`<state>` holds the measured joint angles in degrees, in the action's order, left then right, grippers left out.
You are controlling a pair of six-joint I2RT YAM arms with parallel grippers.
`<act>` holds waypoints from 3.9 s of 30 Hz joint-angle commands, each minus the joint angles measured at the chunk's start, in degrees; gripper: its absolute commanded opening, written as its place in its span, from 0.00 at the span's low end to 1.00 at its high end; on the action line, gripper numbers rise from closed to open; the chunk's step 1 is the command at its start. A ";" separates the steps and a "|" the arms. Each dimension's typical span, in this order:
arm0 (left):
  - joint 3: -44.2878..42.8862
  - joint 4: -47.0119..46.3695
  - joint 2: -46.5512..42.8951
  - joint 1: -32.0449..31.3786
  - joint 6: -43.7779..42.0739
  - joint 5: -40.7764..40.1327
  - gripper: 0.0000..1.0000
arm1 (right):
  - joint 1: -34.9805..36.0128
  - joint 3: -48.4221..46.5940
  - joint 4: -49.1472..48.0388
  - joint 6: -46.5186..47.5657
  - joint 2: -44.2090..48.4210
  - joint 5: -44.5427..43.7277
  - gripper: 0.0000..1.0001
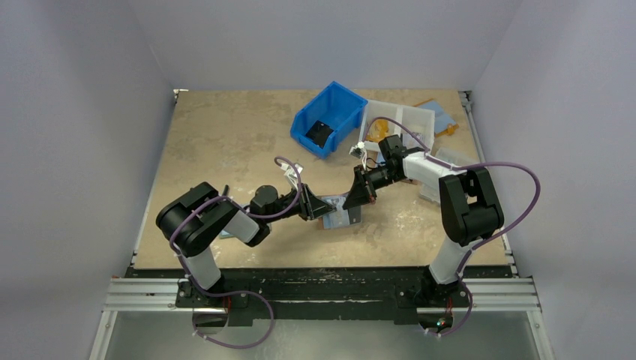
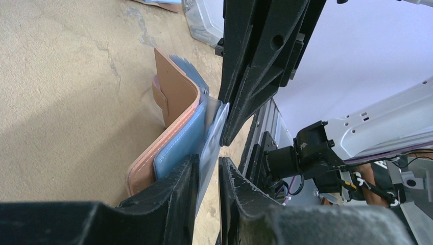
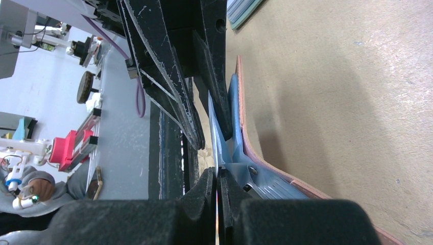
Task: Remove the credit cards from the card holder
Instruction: Remove the credit card from the card holder.
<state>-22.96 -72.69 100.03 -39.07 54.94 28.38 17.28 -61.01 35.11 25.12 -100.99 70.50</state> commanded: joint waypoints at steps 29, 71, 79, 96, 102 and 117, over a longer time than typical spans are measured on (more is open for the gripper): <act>3.57 -8.08 -1.16 1.31 1.75 2.73 0.00 | 0.12 -1.48 0.70 0.23 -1.58 2.87 0.07; 5.92 -12.46 0.36 2.60 2.68 3.46 0.10 | -0.12 -2.72 4.84 6.97 -1.95 -3.17 0.00; 6.96 -16.75 2.97 3.52 4.51 4.96 0.00 | -0.58 -2.53 4.35 6.44 -2.08 -4.05 0.00; 9.13 -11.44 -0.38 4.69 2.11 2.89 0.00 | -1.02 -1.94 3.49 5.23 -3.04 -5.78 0.00; 9.10 0.64 -6.16 4.69 -1.66 -2.32 0.14 | -1.41 -0.97 1.66 3.17 -2.52 -7.20 0.00; 9.72 -3.98 -5.65 4.21 -1.45 -2.64 0.45 | -1.48 -2.38 8.83 11.53 -0.03 1.11 0.00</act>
<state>-14.09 -67.44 91.18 -34.87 52.66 24.77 16.01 -61.80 42.02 34.04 -103.92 67.16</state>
